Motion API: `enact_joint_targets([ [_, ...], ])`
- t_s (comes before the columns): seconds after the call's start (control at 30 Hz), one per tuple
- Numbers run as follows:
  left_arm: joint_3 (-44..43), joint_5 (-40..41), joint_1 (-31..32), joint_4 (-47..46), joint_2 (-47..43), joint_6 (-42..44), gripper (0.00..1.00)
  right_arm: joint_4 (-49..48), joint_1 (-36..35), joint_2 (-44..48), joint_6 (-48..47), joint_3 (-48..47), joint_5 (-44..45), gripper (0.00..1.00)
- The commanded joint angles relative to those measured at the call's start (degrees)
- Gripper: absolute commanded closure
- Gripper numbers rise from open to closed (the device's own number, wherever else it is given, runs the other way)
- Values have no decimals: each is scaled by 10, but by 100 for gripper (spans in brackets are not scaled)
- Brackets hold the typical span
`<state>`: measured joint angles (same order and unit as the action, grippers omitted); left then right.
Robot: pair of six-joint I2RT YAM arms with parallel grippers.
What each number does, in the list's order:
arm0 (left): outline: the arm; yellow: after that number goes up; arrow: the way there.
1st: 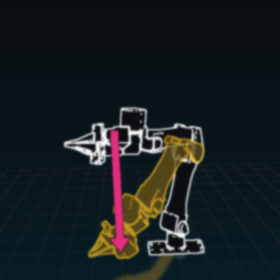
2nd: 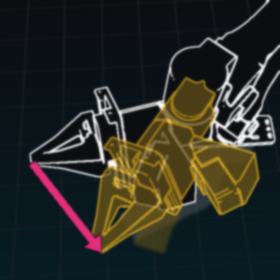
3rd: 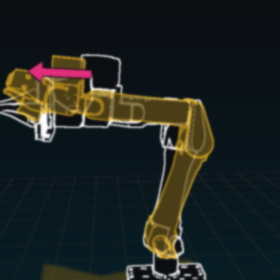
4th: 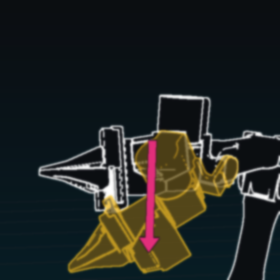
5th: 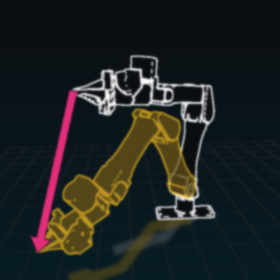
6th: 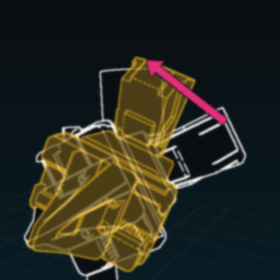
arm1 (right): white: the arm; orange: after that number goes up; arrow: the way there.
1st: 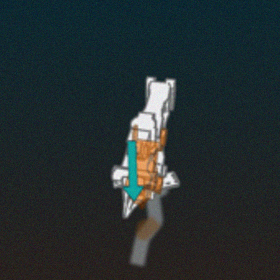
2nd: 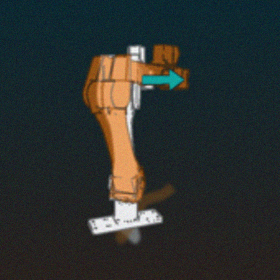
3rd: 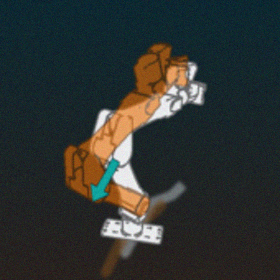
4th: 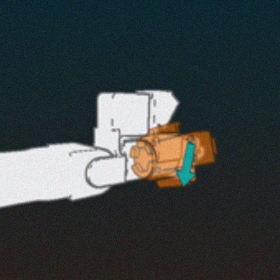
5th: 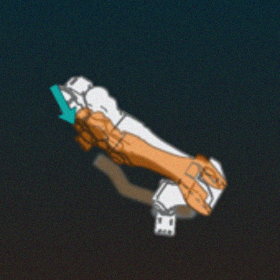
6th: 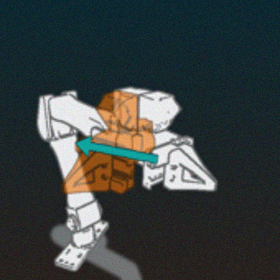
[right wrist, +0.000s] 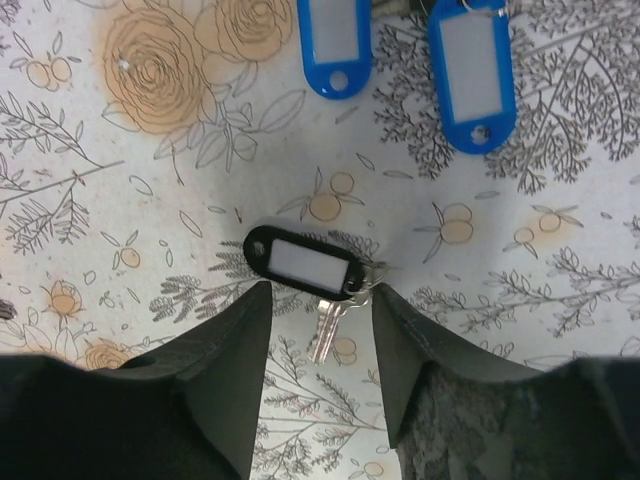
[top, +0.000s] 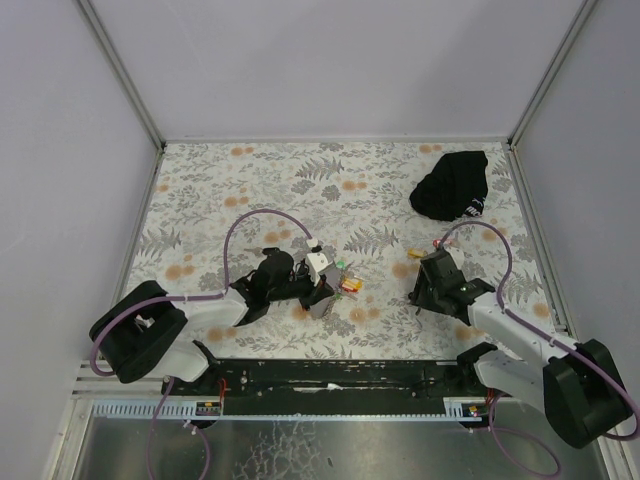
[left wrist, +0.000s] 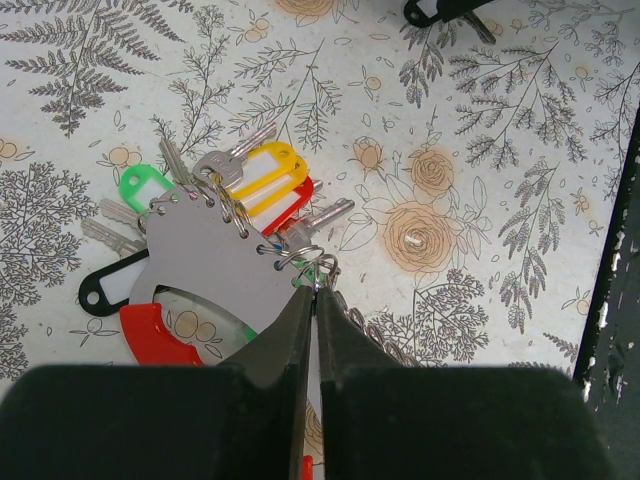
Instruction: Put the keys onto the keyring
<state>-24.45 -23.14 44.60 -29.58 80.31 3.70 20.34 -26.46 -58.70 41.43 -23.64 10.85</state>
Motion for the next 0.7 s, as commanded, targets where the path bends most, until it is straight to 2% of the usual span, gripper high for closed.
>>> enact_joint_targets([
  [0.0, -15, -13, 3, -17, -7, -1, 100, -38, -3, -37, -12, 1, -28, 53],
  [0.13, -16, -13, 2, -16, -7, -1, 100, -80, -9, -58, -8, -3, -55, 61],
  [0.4, -15, -13, 3, -15, -9, -1, 100, -137, -64, -149, -18, -64, -63, 61],
  [0.53, -14, -10, 3, -12, -10, 0, 100, -121, -81, -165, -49, -94, -83, 58],
  [0.67, -15, -10, 2, -12, -8, 0, 100, -76, -81, -131, -85, -105, -80, 51],
])
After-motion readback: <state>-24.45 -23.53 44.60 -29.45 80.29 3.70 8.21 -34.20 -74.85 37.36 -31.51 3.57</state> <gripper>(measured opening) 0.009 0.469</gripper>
